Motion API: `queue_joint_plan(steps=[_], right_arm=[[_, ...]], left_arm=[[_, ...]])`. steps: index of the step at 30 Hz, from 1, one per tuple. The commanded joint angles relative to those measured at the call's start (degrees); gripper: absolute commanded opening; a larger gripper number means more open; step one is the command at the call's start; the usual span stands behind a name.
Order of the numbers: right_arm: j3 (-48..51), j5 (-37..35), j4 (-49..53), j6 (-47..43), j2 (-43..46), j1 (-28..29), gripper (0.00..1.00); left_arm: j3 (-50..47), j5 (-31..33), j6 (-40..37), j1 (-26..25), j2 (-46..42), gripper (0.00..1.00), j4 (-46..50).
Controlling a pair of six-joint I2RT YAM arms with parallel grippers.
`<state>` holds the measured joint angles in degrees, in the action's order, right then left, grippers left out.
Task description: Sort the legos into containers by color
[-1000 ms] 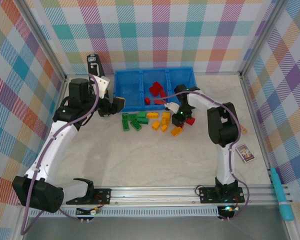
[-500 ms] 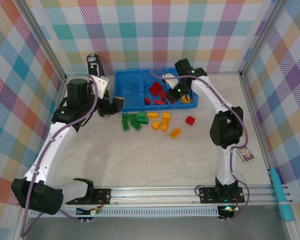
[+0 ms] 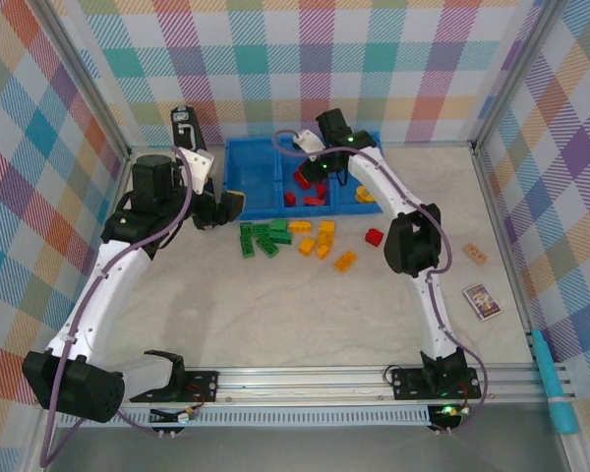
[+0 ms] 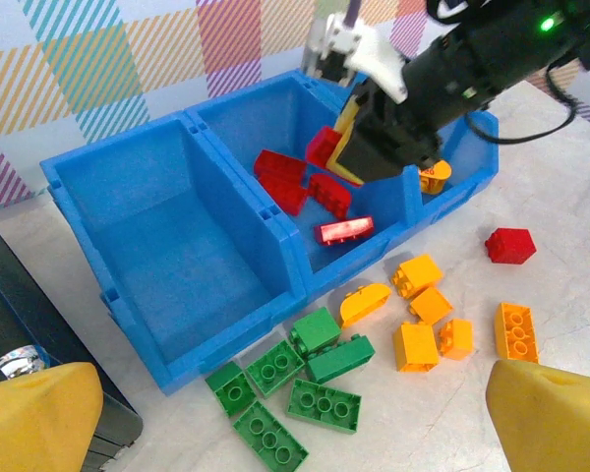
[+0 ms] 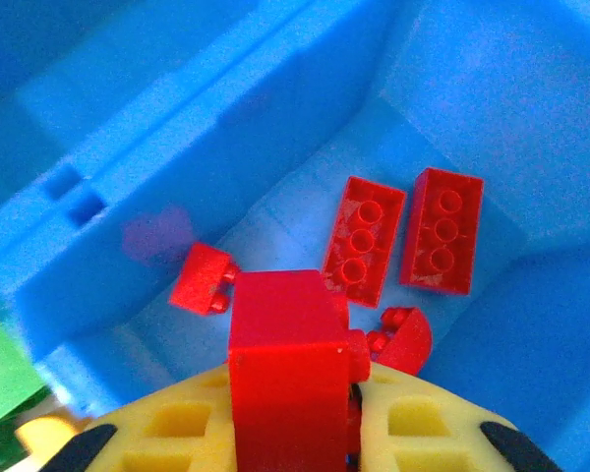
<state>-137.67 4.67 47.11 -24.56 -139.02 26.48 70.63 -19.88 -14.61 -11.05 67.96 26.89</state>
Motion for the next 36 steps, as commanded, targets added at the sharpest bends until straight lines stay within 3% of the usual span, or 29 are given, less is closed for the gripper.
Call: queue_joint_plan(steps=[1,9,17,24,27,29,32,36], right_arm=[[-3.2,-3.3,-3.9,-2.5,-2.8,0.8,0.11],[-4.4,-4.6,-4.0,-3.1,-6.0,1.2,0.22],[-4.4,-3.1,-4.2,-1.7,-4.4,1.3,0.47],[-1.3,-2.2,-3.9,0.2,2.8,1.3,0.5],[7.0,-3.7,-4.0,0.3,10.5,1.2,0.52],[17.0,-5.4,-5.0,-0.2,17.6,1.3,0.59],[31.1,-9.7,-5.6,0.5,28.2,0.8,0.61],[43.0,-11.7,-2.5,8.5,37.9,-2.1,0.63]], left_arm=[[-0.3,0.4,-0.4,1.0,-0.9,1.0,-0.2],[-0.2,0.5,-0.6,1.0,-0.6,1.0,-0.1],[0.1,0.2,-0.5,1.0,-0.5,1.0,0.2],[0.4,-0.5,-0.3,1.0,-1.7,1.0,0.5],[0.1,-0.3,-0.3,1.1,-2.6,1.0,0.2],[-0.3,-0.3,-0.2,1.0,-3.2,1.0,-0.2],[-0.5,-0.5,-0.1,1.0,-3.7,1.0,-0.5],[0.2,-0.8,-0.1,1.0,-4.0,1.0,0.0]])
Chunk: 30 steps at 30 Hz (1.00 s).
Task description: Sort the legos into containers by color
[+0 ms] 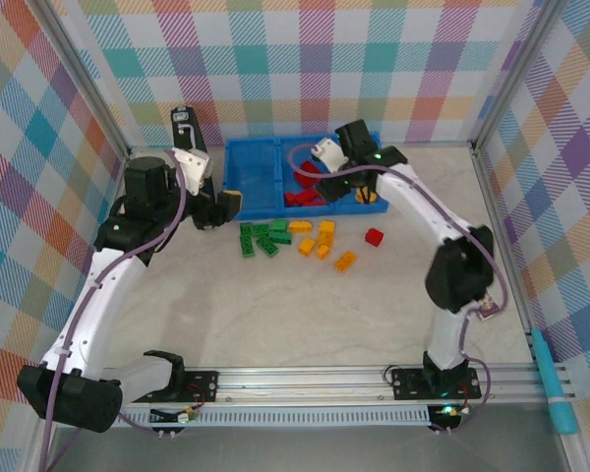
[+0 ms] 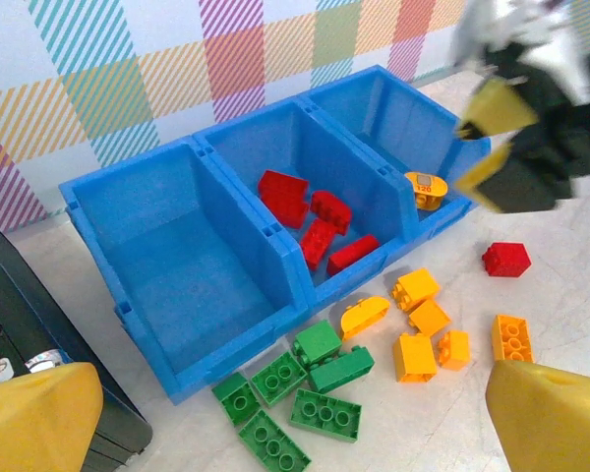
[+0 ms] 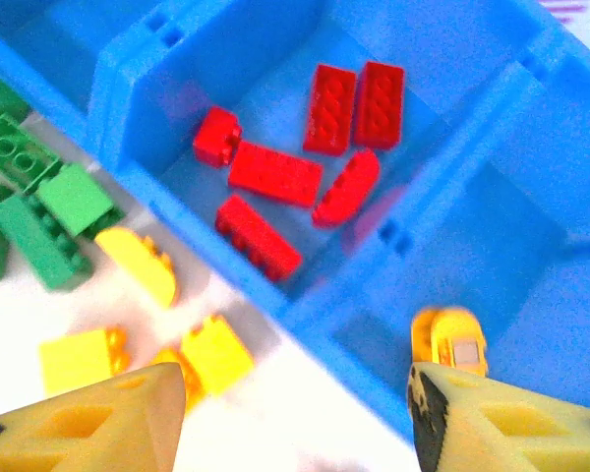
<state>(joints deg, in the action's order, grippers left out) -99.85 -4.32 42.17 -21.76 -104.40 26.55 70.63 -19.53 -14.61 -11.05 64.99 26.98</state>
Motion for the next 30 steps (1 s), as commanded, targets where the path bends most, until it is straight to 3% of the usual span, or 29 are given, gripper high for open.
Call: queue_joint_plan(steps=[1,3,4,5,11,18,30], right_arm=[[7.5,-2.9,3.7,7.7,5.4,-2.8,0.63],[12.1,-4.0,4.4,9.3,8.6,-3.5,0.68],[14.0,-5.2,4.5,10.2,10.0,-4.0,0.79],[14.9,-4.7,5.3,11.4,10.8,-5.0,0.84],[15.4,0.7,9.7,19.9,10.0,-11.2,0.93],[15.3,1.3,11.3,26.0,4.9,-12.7,0.93],[20.9,1.5,1.7,48.7,-1.7,-13.4,0.88]], left_arm=[[0.3,-1.2,-0.1,1.0,-1.2,1.0,0.0],[0.2,-1.1,-0.1,1.0,-1.5,1.0,0.0],[0.1,-1.0,-0.1,1.0,-1.5,1.0,-0.1],[0.1,-1.2,0.0,1.0,-1.7,1.0,-0.2],[0.0,-1.1,0.0,1.0,-2.4,1.0,-0.2],[0.1,-1.2,-0.1,1.0,-2.6,1.0,0.0],[0.1,-0.3,-0.3,1.0,-2.5,1.0,0.3]])
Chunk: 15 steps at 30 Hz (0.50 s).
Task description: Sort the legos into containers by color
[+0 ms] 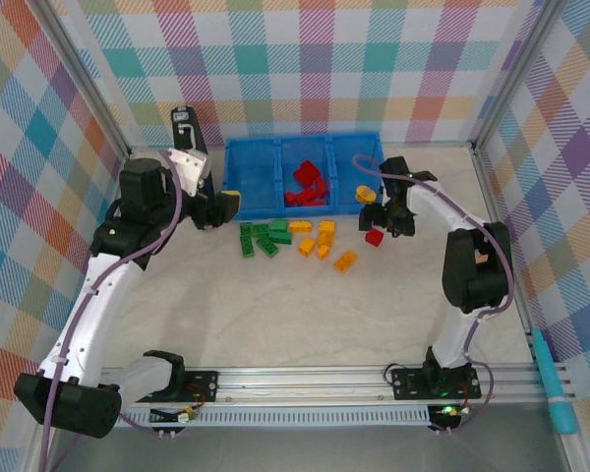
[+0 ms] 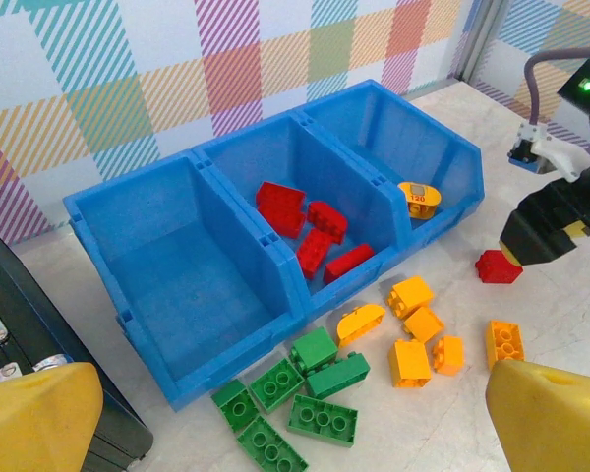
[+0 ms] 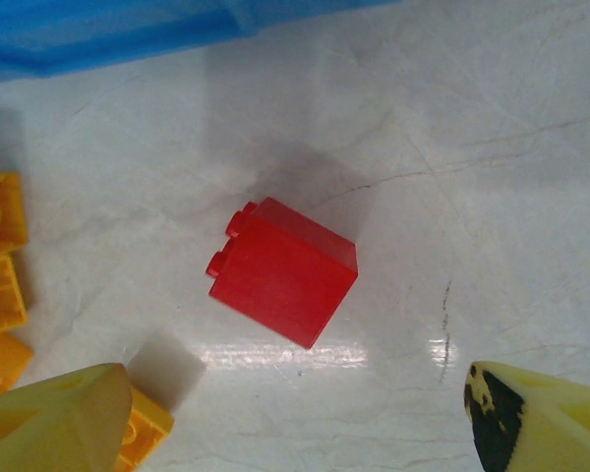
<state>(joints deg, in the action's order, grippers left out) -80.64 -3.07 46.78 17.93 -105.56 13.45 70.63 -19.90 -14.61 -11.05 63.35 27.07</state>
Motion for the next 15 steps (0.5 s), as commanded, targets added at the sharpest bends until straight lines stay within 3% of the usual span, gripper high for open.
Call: queue_joint_plan(steps=[1,7,15], right_arm=[[3.1,0.7,-4.3,11.2,-0.4,-0.3,0.87],[9.0,3.5,-12.2,20.9,-0.4,-0.3,0.84],[9.7,5.0,-16.1,24.4,-2.6,-0.3,0.82]], left_arm=[[0.1,0.0,-0.4,1.0,-0.7,1.0,0.2],[-0.1,0.3,-0.5,1.0,-0.4,1.0,0.1],[-0.3,0.7,-0.6,1.0,-0.4,1.0,-0.1]])
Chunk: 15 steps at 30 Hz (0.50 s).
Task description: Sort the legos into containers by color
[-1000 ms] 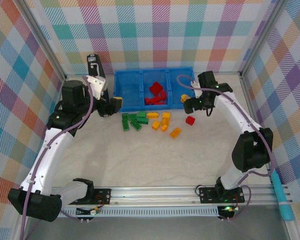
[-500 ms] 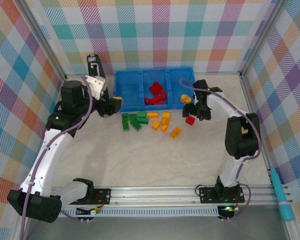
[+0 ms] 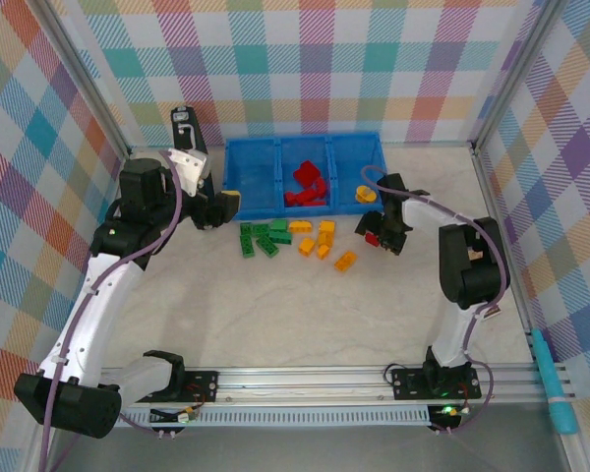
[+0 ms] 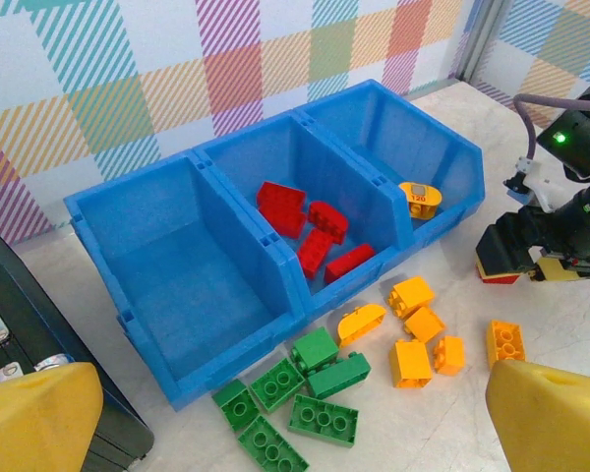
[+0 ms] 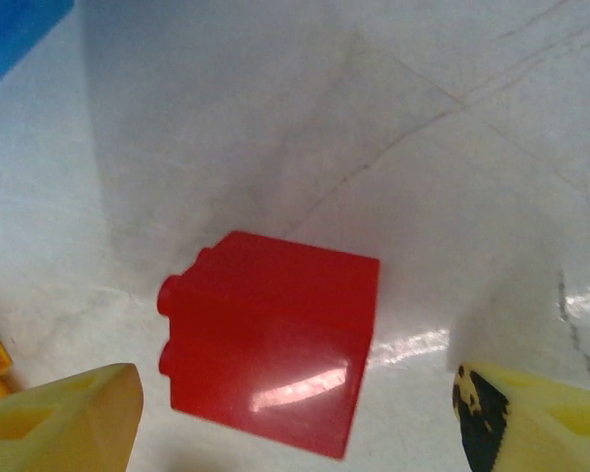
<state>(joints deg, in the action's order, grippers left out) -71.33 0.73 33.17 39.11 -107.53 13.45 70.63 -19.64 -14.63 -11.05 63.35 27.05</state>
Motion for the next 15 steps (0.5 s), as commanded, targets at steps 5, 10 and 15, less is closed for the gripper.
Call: queue_joint_plan(steps=[5,10,15], right_arm=[[-0.6,-1.0,-2.6,3.9,-1.1,-0.3,0.82],[-1.6,-2.4,-2.9,3.9,-2.2,-0.3,0.79],[-2.4,-2.5,-2.9,3.7,-3.8,-0.3,0.74]], left_arm=[[-0.4,0.5,-0.6,1.0,-0.2,1.0,-0.1],[-0.4,0.6,-0.6,1.0,0.1,1.0,-0.2],[-0.5,0.7,-0.6,1.0,0.1,1.0,-0.1]])
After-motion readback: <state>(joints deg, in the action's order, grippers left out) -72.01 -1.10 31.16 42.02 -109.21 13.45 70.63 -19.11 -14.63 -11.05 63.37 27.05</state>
